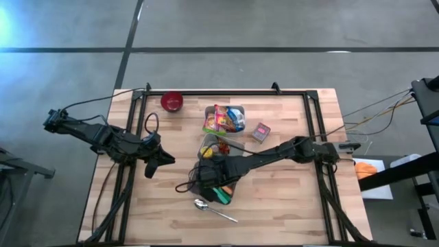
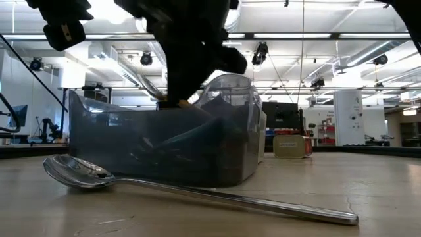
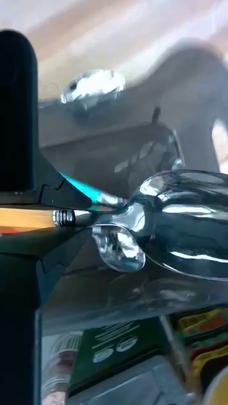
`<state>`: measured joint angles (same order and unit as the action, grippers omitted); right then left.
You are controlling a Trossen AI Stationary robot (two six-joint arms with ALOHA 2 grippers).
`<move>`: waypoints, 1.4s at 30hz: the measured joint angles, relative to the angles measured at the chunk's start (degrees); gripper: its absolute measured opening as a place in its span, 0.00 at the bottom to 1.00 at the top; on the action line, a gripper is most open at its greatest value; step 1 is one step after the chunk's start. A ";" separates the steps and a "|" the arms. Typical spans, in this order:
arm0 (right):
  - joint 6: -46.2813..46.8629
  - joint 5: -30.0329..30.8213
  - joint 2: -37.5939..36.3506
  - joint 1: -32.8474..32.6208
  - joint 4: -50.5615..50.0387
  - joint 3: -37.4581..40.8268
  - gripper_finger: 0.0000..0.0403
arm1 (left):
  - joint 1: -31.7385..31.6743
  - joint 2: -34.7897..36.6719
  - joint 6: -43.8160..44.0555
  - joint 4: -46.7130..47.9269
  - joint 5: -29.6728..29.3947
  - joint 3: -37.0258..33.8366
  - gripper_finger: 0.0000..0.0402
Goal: Pick & Place Food Item
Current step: Put the light orange spoon into the black bin
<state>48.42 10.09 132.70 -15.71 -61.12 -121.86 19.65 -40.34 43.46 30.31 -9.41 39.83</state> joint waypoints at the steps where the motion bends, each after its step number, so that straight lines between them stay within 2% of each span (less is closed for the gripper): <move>1: 0.59 0.02 0.03 0.05 0.00 0.59 0.06 | 0.00 0.00 0.00 0.01 -0.02 0.00 0.17; 21: 0.71 -1.67 0.00 0.00 0.34 6.67 0.06 | 0.01 -0.01 0.00 -0.01 -0.02 0.00 0.17; 38: 0.70 -7.76 -0.22 1.16 5.18 12.72 0.06 | -0.01 -0.01 0.00 -0.01 -0.01 0.00 0.17; 42: 0.64 -7.28 -0.22 1.10 4.84 12.37 0.06 | 0.00 -0.02 0.00 -0.01 0.00 0.00 0.17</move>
<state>49.06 2.81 132.49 -14.61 -56.28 -109.49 19.66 -40.36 43.46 30.30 -9.41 39.83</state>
